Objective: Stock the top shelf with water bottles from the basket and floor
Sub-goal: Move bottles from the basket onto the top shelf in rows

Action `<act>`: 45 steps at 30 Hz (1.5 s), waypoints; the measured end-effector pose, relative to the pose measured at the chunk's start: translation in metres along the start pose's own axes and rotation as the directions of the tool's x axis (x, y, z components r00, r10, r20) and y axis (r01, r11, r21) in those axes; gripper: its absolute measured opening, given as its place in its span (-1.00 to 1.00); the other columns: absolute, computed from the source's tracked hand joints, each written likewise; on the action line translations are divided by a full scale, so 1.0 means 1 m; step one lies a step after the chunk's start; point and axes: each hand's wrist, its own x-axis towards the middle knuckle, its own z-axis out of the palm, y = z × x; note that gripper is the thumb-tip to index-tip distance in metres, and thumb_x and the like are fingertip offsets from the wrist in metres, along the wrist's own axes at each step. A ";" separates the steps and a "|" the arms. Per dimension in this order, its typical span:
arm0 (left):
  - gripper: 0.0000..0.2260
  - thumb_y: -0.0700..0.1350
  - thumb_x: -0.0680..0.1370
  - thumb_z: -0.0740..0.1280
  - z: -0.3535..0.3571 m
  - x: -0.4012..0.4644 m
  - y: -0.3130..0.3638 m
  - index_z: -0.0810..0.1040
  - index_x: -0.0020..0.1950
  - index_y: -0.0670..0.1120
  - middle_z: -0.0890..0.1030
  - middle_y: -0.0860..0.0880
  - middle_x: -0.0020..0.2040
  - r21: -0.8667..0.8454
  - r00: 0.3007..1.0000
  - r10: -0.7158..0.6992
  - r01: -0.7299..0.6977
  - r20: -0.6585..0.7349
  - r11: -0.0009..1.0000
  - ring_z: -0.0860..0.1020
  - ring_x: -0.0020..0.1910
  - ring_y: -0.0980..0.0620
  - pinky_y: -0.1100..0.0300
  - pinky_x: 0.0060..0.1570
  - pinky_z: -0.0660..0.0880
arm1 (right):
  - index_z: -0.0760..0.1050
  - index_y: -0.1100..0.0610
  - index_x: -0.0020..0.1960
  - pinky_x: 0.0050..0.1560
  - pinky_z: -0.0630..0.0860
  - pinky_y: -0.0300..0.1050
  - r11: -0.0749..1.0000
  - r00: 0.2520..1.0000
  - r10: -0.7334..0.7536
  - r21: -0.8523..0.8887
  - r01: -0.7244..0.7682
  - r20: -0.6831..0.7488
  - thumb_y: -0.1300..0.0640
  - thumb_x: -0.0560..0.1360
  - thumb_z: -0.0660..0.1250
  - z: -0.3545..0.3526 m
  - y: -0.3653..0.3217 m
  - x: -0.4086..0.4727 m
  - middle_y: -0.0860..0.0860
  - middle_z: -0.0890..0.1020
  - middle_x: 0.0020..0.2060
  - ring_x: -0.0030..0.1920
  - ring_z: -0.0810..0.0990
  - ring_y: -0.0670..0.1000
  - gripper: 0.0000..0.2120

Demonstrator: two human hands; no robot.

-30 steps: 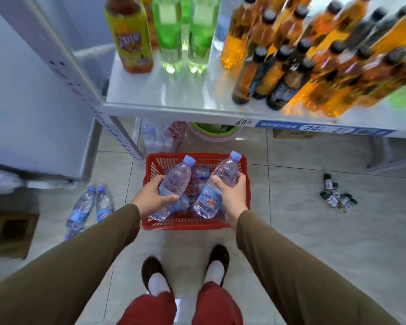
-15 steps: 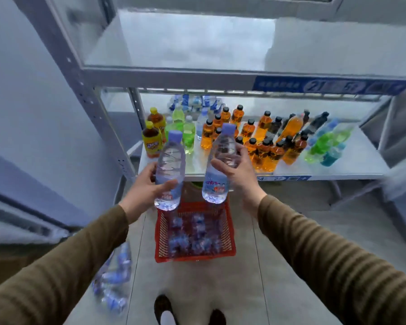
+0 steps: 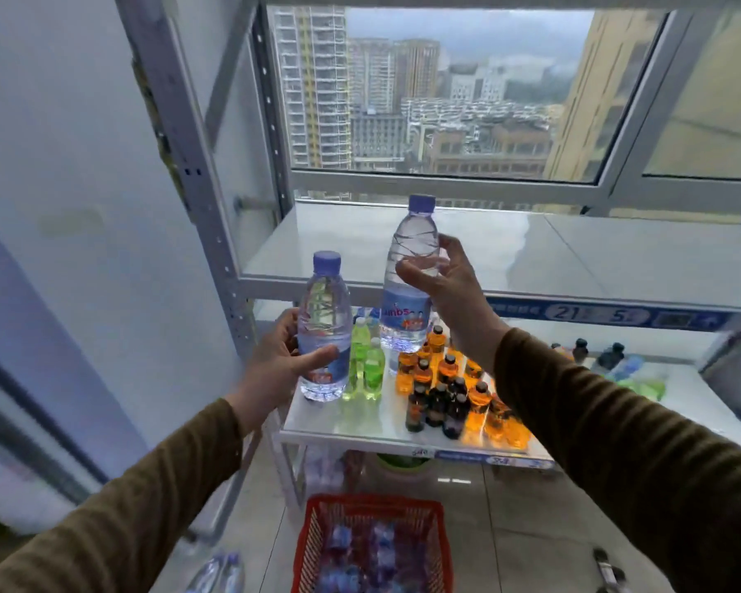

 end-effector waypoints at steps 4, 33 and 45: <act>-0.48 -0.22 0.43 0.51 -0.013 0.039 0.014 0.44 0.35 -0.17 0.68 -0.10 0.19 0.009 0.997 0.047 -0.046 -0.054 0.999 0.68 0.11 -0.05 0.20 -0.06 0.64 | 0.40 0.18 0.39 0.13 0.65 -0.01 0.999 0.998 -0.041 -0.022 0.043 0.050 0.21 0.48 0.54 0.012 -0.019 0.049 0.16 0.68 0.11 0.06 0.70 0.08 -0.45; -0.53 -0.10 0.46 0.53 -0.068 0.323 -0.009 0.47 0.32 -0.05 0.65 -0.03 0.17 0.116 0.894 0.058 -0.007 -0.444 0.993 0.65 0.09 0.03 0.17 0.06 0.58 | 0.40 0.17 0.33 -0.13 0.63 -0.16 0.994 0.922 0.029 -0.110 0.014 0.386 0.24 0.44 0.58 0.097 0.045 0.424 0.06 0.68 0.07 0.02 0.70 0.06 -0.45; -0.50 -0.06 0.45 0.54 -0.100 0.400 -0.033 0.48 0.35 0.00 0.61 -0.03 0.26 0.147 0.892 0.028 0.043 -0.452 0.988 0.59 0.21 -0.07 -0.01 0.24 0.54 | 0.43 0.14 0.33 0.09 0.65 0.04 0.979 0.926 0.015 -0.196 0.064 0.378 0.21 0.44 0.58 0.151 0.090 0.496 0.08 0.65 0.16 0.04 0.68 0.03 -0.46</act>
